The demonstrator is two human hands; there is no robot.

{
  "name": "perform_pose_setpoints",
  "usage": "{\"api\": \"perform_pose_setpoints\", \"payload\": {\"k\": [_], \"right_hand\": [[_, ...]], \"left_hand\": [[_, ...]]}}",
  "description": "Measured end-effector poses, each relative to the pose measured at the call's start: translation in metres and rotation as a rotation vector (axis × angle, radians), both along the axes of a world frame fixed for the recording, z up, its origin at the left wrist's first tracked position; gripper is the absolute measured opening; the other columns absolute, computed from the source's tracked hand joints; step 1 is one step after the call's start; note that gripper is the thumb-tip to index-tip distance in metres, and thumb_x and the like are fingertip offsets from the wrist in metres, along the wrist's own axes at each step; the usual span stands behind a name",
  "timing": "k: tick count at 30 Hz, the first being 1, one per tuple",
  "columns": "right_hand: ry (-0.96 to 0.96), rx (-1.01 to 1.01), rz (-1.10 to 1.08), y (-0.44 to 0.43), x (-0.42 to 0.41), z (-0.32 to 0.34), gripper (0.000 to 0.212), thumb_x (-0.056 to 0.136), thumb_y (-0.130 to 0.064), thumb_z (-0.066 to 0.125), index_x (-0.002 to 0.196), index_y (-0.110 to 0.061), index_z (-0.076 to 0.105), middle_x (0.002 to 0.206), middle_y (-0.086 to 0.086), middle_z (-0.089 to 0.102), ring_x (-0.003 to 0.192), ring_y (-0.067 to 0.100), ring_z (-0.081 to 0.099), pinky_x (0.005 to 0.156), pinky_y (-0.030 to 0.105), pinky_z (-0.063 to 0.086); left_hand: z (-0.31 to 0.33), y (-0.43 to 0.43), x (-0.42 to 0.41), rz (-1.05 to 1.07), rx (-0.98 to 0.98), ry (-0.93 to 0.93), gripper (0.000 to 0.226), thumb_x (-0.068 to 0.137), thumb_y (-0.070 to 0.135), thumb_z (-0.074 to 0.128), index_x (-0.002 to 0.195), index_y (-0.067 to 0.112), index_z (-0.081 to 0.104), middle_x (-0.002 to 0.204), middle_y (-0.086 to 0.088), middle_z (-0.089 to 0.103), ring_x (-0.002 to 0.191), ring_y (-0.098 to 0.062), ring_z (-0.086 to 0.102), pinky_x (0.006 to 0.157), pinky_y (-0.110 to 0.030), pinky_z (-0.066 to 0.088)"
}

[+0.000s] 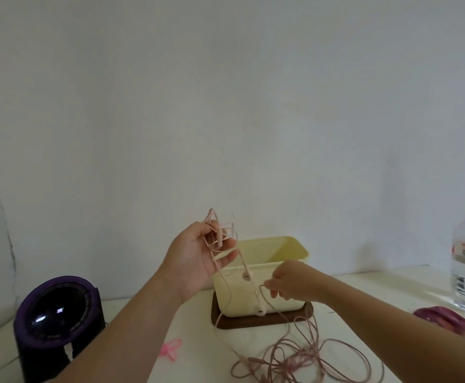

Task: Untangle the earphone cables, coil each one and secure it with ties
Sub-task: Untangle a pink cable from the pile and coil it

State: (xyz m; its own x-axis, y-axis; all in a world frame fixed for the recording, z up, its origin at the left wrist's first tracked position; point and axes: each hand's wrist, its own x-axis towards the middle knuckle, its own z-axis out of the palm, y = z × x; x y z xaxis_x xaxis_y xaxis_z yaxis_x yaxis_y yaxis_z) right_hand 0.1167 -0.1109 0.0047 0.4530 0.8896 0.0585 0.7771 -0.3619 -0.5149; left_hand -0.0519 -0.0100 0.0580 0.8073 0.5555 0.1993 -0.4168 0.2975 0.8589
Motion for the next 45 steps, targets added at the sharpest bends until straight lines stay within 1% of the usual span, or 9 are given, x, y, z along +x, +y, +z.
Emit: {"api": "perform_pose_setpoints", "payload": {"k": [2, 4, 9, 16, 20, 25, 30, 36, 45], "right_hand": [[-0.195, -0.054, -0.07, 0.0, 0.005, -0.009, 0.03, 0.093, -0.039, 0.051, 0.109, -0.016, 0.062, 0.113, 0.003, 0.058, 0.102, 0.018, 0.061, 0.083, 0.024, 0.045], [-0.303, -0.025, -0.058, -0.001, 0.0, -0.016, 0.045, 0.09, -0.045, 0.054, 0.13, -0.024, 0.05, 0.136, -0.003, 0.043, 0.104, 0.014, 0.056, 0.094, 0.028, 0.045], [-0.273, -0.302, 0.401, 0.001, -0.028, -0.038, 0.042, 0.079, -0.05, 0.067, 0.118, -0.035, 0.06, 0.125, -0.006, 0.053, 0.113, 0.015, 0.051, 0.098, 0.035, 0.044], [-0.598, -0.593, 0.229, 0.004, -0.012, -0.064, 0.015, 0.091, -0.011, 0.051, 0.078, -0.008, 0.057, 0.066, -0.001, 0.043, 0.064, 0.017, 0.047, 0.065, 0.029, 0.04], [-0.617, -0.53, 0.02, 0.0, 0.009, -0.055, 0.022, 0.093, -0.005, 0.048, 0.112, -0.006, 0.057, 0.113, 0.005, 0.057, 0.106, 0.024, 0.058, 0.084, 0.029, 0.046], [-0.424, -0.407, 0.119, 0.0, 0.013, -0.021, 0.041, 0.087, -0.013, 0.055, 0.127, -0.016, 0.054, 0.128, 0.002, 0.051, 0.117, 0.021, 0.05, 0.098, 0.028, 0.043], [0.094, 0.403, 0.233, -0.002, -0.029, 0.043, 0.031, 0.085, -0.028, 0.067, 0.115, -0.025, 0.06, 0.107, -0.009, 0.066, 0.097, 0.007, 0.062, 0.087, 0.025, 0.05], [0.169, 0.396, 0.21, -0.001, -0.05, 0.048, 0.01, 0.084, -0.023, 0.07, 0.087, -0.014, 0.069, 0.075, -0.004, 0.071, 0.065, 0.003, 0.064, 0.065, 0.018, 0.053], [0.77, 0.563, 0.138, -0.01, -0.028, 0.053, 0.012, 0.093, -0.005, 0.054, 0.094, -0.006, 0.066, 0.065, 0.0, 0.059, 0.048, 0.008, 0.036, 0.05, 0.021, 0.039]], "left_hand": [[-0.002, 0.005, -0.001, 0.057, 0.023, 0.041, 0.026, 0.092, 0.01, 0.036, 0.072, 0.012, 0.053, 0.068, -0.006, 0.053, 0.057, -0.016, 0.063, 0.071, -0.038, 0.05], [-0.006, 0.009, -0.001, 0.108, 0.044, 0.08, 0.026, 0.093, 0.01, 0.036, 0.074, 0.013, 0.053, 0.068, -0.005, 0.054, 0.057, -0.015, 0.064, 0.071, -0.037, 0.051], [-0.013, 0.012, -0.004, 0.243, 0.054, 0.064, 0.027, 0.095, 0.01, 0.036, 0.075, 0.013, 0.053, 0.069, -0.005, 0.057, 0.064, -0.016, 0.062, 0.073, -0.037, 0.051], [-0.006, 0.013, -0.015, 0.301, 0.043, -0.005, 0.027, 0.094, 0.009, 0.036, 0.073, 0.014, 0.052, 0.067, -0.003, 0.054, 0.067, -0.014, 0.061, 0.068, -0.031, 0.045], [0.005, 0.016, -0.023, 0.315, 0.092, -0.051, 0.025, 0.092, 0.01, 0.039, 0.072, 0.015, 0.052, 0.063, 0.0, 0.057, 0.066, -0.013, 0.062, 0.063, -0.027, 0.042], [-0.002, 0.017, -0.02, 0.261, 0.203, 0.166, 0.022, 0.094, 0.011, 0.039, 0.081, 0.014, 0.057, 0.065, 0.001, 0.063, 0.07, -0.014, 0.06, 0.063, -0.027, 0.042], [-0.02, 0.016, -0.018, 0.064, 0.411, 0.432, 0.019, 0.095, 0.013, 0.042, 0.098, 0.014, 0.061, 0.079, -0.003, 0.059, 0.067, -0.012, 0.056, 0.061, -0.026, 0.042], [-0.027, 0.008, -0.022, -0.082, 0.598, 0.495, 0.026, 0.098, 0.016, 0.043, 0.112, 0.009, 0.063, 0.094, -0.001, 0.065, 0.082, -0.015, 0.06, 0.075, -0.03, 0.05], [-0.036, 0.029, -0.034, 0.273, 0.5, 0.44, 0.027, 0.096, 0.004, 0.044, 0.107, 0.018, 0.064, 0.091, -0.001, 0.064, 0.049, -0.006, 0.034, 0.047, -0.016, 0.032]]}}
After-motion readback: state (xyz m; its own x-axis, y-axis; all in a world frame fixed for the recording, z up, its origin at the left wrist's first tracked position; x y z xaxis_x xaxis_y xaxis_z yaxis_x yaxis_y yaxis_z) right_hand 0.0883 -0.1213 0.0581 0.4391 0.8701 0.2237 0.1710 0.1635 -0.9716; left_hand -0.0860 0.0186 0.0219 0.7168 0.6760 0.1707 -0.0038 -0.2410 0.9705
